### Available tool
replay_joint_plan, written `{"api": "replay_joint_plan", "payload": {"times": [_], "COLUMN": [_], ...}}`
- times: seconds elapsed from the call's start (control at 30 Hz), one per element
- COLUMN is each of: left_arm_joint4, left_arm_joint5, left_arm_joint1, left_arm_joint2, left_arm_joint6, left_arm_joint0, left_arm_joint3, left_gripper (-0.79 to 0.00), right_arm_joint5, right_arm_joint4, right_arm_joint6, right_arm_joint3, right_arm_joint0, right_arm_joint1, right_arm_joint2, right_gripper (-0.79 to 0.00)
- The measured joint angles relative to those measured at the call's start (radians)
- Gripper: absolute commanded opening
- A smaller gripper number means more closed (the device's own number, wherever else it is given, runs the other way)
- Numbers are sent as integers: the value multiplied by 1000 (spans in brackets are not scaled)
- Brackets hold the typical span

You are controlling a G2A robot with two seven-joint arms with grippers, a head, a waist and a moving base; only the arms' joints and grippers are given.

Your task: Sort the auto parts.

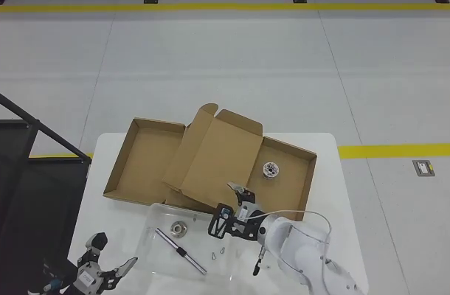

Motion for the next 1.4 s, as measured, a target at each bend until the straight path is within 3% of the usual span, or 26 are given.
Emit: {"api": "replay_joint_plan", "payload": {"times": [0.23,0.67,1.1,1.13,1.17,1.2,1.4], "left_arm_joint4": [0,0,0,0,0,0,0], "left_arm_joint5": [0,0,0,0,0,0,0], "left_arm_joint1": [0,0,0,0,0,0,0], "left_arm_joint2": [0,0,0,0,0,0,0], "left_arm_joint6": [0,0,0,0,0,0,0], "left_arm_joint0": [0,0,0,0,0,0,0], "left_arm_joint3": [0,0,0,0,0,0,0], "left_gripper": [0,0,0,0,0,0,0], "right_arm_joint5": [-19,-337,-312,-316,-326,-338,-393], "right_arm_joint4": [-17,-151,-182,-183,-183,-180,-121], "right_arm_joint6": [-19,17,5,7,7,7,36], "right_arm_joint3": [-1,111,135,149,162,177,297], "right_arm_joint0": [-2,125,117,121,128,137,194], "right_arm_joint1": [0,-23,-26,-29,-32,-35,-60], "right_arm_joint2": [-18,-269,-296,-305,-314,-321,-357], "right_gripper": [0,0,0,-142,-342,-406,-456]}}
